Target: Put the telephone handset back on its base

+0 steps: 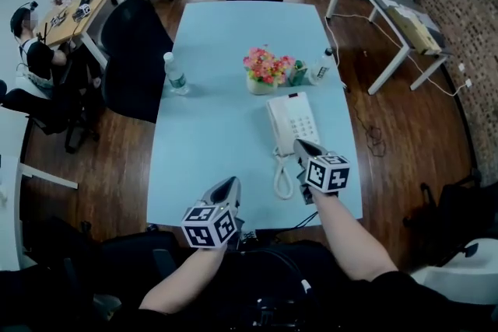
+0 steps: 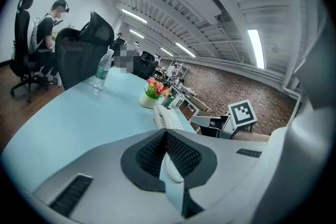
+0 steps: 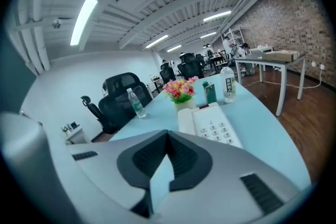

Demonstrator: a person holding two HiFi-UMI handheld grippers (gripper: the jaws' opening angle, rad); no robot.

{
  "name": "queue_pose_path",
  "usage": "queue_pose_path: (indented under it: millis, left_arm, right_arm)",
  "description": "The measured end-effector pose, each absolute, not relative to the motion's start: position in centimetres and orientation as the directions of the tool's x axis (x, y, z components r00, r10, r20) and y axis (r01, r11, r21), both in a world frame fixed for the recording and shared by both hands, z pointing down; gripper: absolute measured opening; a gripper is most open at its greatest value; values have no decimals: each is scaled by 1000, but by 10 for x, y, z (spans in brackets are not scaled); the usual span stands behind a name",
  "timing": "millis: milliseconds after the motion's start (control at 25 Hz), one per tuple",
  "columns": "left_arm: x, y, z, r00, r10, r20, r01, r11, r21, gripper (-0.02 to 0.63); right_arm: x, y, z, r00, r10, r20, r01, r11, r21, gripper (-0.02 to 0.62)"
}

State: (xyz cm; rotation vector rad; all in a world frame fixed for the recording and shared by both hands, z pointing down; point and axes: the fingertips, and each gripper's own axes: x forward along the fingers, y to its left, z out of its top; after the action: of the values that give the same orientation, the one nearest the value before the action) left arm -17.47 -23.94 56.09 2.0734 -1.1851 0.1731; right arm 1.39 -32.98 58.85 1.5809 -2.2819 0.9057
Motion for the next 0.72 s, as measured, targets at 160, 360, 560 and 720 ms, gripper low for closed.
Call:
queue_pose_path:
  millis: [160, 360, 560, 720]
  left_arm:
    - [-162, -199, 554, 551, -708, 442, -800, -297, 521, 0]
    - [-135, -150, 547, 520, -737, 432, -810, -265, 523, 0]
    - [-102, -98, 532, 515, -748, 419, -816, -280, 505, 0]
    - [-79, -56, 532, 513, -741, 434, -822, -278, 497, 0]
  right_arm:
    - [16, -286, 556, -475, -771, 424, -853, 286, -437, 14]
    - [29, -218, 517, -570, -750, 334, -783, 375, -496, 14]
    - [53, -143, 498, -630, -722, 287, -733, 431, -526, 14]
    - [69, -87, 510, -654, -694, 301, -721, 452, -525, 12]
